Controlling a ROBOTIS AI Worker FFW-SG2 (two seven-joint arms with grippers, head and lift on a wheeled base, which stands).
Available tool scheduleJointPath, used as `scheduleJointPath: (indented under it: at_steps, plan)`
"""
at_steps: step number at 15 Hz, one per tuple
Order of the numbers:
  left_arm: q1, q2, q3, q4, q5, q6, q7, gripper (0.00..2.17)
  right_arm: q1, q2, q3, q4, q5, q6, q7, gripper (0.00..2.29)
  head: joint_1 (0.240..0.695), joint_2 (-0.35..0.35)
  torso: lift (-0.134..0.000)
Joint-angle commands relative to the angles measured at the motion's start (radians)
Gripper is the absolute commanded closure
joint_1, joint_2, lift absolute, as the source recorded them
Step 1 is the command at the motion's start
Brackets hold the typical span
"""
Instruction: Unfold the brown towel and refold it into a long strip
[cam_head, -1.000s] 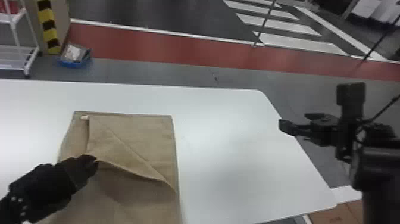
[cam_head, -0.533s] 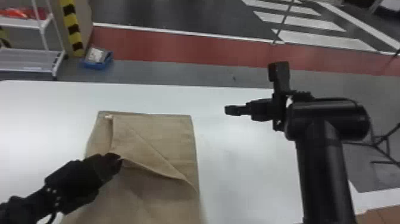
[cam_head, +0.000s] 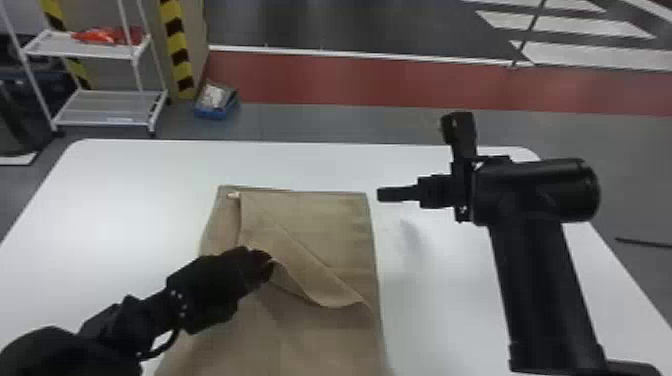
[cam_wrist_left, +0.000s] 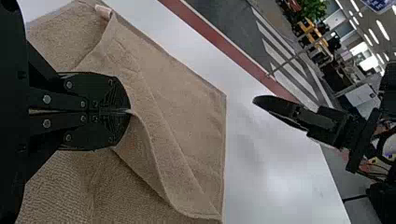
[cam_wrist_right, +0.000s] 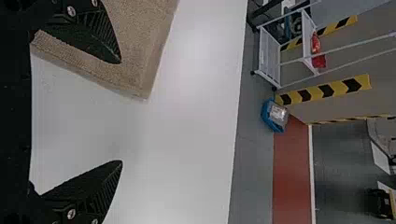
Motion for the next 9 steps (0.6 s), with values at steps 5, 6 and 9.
scheduleJointPath:
  at_steps: [5, 6, 9]
  plan:
    - [-0.066, 0.015, -0.047, 0.047, 0.034, 0.0, -0.002, 1.91, -0.069, 0.003, -0.062, 0.155, -0.015, -0.103, 0.047, 0.14, 0.695, -0.145, -0.123]
    - [-0.067, 0.016, -0.049, 0.05, 0.035, 0.0, -0.002, 1.91, -0.075, 0.003, -0.063, 0.155, -0.018, -0.109, 0.055, 0.14, 0.695, -0.145, -0.123]
    - [-0.083, 0.02, -0.056, 0.064, 0.046, 0.0, -0.002, 1.91, -0.126, 0.003, -0.062, 0.225, 0.011, -0.118, 0.07, 0.14, 0.695, -0.141, -0.123]
